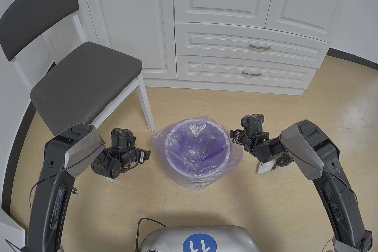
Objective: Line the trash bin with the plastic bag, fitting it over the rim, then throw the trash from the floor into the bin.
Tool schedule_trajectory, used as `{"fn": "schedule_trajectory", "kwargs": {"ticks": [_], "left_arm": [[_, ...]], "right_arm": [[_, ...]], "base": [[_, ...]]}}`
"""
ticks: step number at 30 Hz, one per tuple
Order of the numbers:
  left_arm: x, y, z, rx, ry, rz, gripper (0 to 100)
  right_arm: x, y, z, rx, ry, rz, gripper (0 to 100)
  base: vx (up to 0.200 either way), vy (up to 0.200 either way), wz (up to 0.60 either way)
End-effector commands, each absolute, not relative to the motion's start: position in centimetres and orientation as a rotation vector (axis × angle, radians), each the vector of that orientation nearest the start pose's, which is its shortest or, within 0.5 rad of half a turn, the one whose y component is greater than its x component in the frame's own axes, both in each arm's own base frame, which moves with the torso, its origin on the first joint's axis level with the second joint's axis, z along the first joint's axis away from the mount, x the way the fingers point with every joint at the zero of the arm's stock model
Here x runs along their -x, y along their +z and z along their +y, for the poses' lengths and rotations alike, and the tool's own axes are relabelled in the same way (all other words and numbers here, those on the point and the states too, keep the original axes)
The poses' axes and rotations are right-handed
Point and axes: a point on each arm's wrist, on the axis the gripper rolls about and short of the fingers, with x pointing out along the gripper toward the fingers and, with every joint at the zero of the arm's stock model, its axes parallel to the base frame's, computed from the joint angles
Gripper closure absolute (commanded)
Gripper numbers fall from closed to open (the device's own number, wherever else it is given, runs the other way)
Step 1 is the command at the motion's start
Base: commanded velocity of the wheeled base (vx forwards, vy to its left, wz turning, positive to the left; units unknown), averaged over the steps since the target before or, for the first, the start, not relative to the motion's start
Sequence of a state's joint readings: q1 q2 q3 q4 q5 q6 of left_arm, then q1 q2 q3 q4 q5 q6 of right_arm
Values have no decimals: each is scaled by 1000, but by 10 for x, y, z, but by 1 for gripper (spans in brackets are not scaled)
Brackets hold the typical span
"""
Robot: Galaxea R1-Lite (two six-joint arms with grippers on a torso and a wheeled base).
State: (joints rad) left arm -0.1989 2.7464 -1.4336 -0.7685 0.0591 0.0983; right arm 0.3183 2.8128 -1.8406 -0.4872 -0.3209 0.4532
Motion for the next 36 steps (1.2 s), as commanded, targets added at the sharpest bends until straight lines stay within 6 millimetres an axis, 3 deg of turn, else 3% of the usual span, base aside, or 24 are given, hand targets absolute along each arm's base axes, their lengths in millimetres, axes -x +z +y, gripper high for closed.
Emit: {"fn": "schedule_trajectory", "kwargs": {"ticks": [1,9,11,20,25,32,36], "left_arm": [[-430,-46,-87,-195,-254,479,0],[-411,-42,-82,-188,-244,384,0],[-398,-37,-82,-187,-249,362,0],[-394,-5,-76,-161,-249,287,0],[-393,5,-84,24,-352,281,0],[-420,-16,-105,188,-379,283,0],[-433,-40,-120,228,-388,344,0]], "right_arm": [[-486,-3,157,-232,-45,419,0],[-471,3,147,-122,-13,374,0],[-459,9,143,-34,8,340,0],[-437,13,139,94,78,287,0],[-435,16,124,60,159,339,0],[-444,4,122,-126,207,517,0],[-451,-18,113,-141,170,588,0]], "base": [[0,0,0],[0,0,0],[0,0,0],[0,0,0],[0,0,0],[0,0,0],[0,0,0]]}}
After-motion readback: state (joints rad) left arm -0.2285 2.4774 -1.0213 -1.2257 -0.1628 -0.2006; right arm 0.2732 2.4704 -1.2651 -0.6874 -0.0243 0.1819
